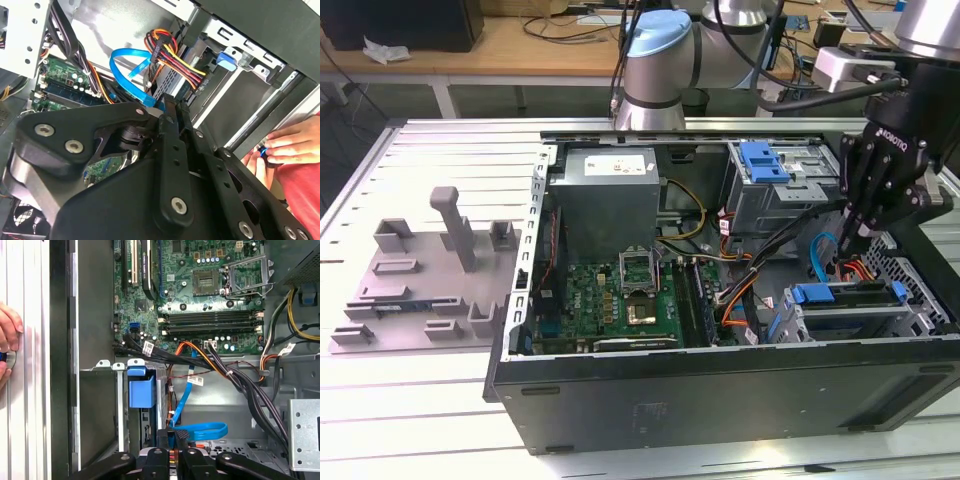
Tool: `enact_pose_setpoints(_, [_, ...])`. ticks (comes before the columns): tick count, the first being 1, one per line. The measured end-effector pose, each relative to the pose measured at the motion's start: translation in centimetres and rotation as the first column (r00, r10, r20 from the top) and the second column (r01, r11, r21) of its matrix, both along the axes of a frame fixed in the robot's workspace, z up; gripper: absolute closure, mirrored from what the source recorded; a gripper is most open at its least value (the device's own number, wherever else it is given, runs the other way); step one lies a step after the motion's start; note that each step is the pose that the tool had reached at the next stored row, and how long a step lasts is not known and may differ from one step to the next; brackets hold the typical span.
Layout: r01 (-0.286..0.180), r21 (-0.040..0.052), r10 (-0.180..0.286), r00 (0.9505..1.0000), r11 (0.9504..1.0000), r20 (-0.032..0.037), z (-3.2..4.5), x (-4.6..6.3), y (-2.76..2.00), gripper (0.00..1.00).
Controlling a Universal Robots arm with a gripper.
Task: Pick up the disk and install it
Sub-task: 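Insert the second disk wire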
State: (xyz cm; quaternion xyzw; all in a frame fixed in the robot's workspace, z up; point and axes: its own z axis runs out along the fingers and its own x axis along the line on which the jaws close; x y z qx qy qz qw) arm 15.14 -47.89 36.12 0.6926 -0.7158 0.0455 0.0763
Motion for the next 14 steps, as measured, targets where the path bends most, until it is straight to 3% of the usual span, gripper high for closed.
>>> enact_pose_setpoints(11, [0.000,0.0000,0.000,1.0000,1.0000,-0.0001,-0.04,0.35,-0.01,0.83])
enact_pose_setpoints(14, [0.000,0.0008,0.000,1.0000,1.0000,-0.0002,-0.05,0.37,-0.41,0.83])
